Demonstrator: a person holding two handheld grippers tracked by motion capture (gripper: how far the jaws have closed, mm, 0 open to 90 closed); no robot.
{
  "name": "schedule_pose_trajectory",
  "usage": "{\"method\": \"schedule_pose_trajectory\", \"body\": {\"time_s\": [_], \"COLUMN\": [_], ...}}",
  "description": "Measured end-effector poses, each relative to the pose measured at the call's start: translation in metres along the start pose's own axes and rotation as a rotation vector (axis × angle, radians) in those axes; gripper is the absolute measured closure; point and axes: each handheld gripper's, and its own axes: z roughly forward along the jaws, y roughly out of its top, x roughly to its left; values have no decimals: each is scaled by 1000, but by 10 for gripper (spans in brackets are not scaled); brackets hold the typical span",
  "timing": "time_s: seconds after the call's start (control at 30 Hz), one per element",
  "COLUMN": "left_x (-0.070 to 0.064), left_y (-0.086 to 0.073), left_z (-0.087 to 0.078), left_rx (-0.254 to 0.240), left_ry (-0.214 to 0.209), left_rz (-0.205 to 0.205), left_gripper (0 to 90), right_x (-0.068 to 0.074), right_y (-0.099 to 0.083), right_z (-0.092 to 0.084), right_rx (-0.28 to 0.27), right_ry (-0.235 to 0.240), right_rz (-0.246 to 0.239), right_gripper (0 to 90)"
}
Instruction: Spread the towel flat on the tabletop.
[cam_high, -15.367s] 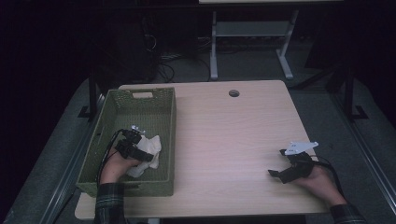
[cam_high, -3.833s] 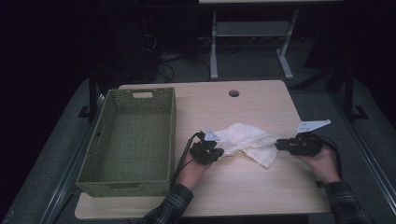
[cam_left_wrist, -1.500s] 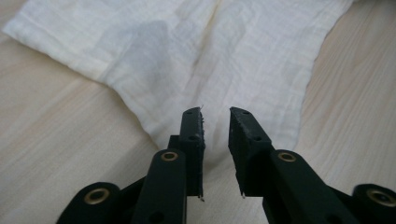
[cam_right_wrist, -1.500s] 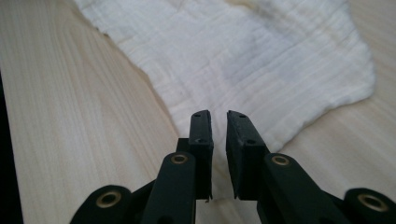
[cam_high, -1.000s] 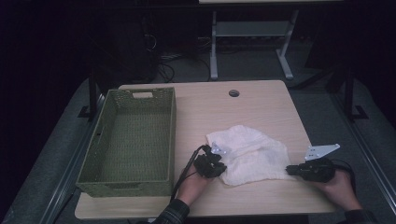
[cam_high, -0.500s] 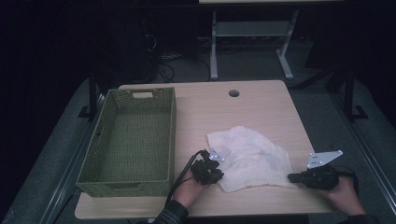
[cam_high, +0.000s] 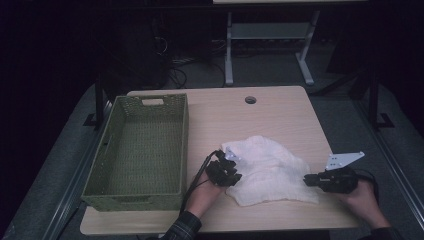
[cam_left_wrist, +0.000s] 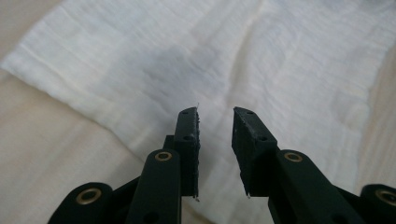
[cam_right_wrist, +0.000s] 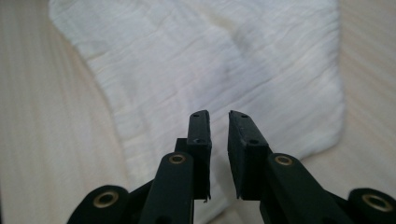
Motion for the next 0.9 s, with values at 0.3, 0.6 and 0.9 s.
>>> {"method": "schedule_pose_trajectory", "body": {"time_s": [0.3, 0.6, 0.9], "left_x": [19, 25, 23], "left_y": [15, 15, 9], "left_z": [7, 12, 12], "left_rx": [-32, -39, -51], "left_ry": [33, 39, 30], "left_rz": [-24, -6, 10], "left_gripper": [682, 646, 599], "right_x": [-30, -66, -87], "right_y": [30, 68, 89], "right_z": [12, 37, 72], "right_rx": [-29, -65, -22], "right_ry": [-28, -33, -24], "right_rz": [-1, 43, 77], "right_gripper": [770, 757, 734]}}
